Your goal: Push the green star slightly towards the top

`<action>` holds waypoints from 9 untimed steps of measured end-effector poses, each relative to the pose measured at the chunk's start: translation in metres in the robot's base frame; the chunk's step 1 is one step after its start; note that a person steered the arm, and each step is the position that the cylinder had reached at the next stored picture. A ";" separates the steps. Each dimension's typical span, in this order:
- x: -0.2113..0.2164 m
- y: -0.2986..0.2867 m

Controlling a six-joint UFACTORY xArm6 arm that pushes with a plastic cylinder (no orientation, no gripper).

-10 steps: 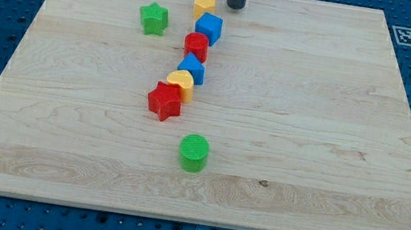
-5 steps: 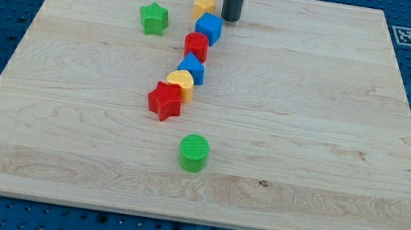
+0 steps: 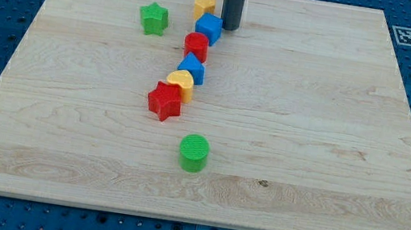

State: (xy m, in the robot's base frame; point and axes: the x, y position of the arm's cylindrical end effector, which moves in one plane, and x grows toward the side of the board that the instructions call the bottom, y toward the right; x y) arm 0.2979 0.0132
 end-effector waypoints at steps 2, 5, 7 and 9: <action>0.067 0.000; 0.141 0.000; 0.173 0.000; 0.180 -0.004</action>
State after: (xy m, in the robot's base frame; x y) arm 0.4784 0.0097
